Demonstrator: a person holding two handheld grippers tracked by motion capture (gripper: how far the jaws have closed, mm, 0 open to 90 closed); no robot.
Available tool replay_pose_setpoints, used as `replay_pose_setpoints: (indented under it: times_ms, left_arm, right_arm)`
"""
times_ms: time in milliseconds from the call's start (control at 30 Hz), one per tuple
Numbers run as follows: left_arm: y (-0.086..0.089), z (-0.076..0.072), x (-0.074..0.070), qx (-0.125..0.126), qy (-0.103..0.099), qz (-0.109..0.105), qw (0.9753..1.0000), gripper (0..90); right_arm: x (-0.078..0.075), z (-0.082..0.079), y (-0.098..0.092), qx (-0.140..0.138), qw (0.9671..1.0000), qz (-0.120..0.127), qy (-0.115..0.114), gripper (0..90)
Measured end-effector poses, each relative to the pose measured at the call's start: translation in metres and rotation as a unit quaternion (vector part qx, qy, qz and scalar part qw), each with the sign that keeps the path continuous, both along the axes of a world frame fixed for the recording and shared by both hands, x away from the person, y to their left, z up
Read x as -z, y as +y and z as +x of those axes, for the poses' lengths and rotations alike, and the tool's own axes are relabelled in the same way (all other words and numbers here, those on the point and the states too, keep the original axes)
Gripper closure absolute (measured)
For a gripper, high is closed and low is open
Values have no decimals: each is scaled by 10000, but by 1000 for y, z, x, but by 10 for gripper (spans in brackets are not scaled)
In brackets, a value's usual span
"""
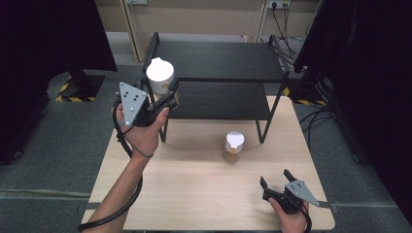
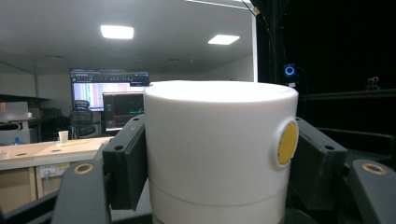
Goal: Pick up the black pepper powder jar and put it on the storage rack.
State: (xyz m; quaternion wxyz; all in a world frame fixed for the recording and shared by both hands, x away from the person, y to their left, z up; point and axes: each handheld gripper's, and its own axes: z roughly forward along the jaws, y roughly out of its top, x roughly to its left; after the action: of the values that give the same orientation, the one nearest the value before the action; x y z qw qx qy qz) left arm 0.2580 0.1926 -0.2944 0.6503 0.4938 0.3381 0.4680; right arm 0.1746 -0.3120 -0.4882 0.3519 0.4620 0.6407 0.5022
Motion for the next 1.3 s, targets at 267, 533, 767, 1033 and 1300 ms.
replay_pose_setpoints:
  times_ms: [267, 533, 767, 1033, 1300]
  left_arm:
    - [-4, 6, -15, -43, -83, 20, 10000, 310]
    - [-7, 14, -28, -104, -93, 21, 9999, 311]
    - [-8, 25, -41, -217, -51, 8, 9998, 311]
    - [-9, 42, -52, -344, 17, 63, 9994, 311]
    - [-13, 59, -61, -528, 113, 154, 9984, 310]
  right_arm:
    - [0, 0, 0, -5, 10000, 5, 15, 61]
    - [0, 0, 0, -7, 10000, 9, 10, 61]
    - [0, 0, -1, -10, 10000, 16, 11, 61]
    - [0, 0, -1, -10, 10000, 19, -1, 61]
    - [0, 0, -1, -18, 10000, 27, -2, 61]
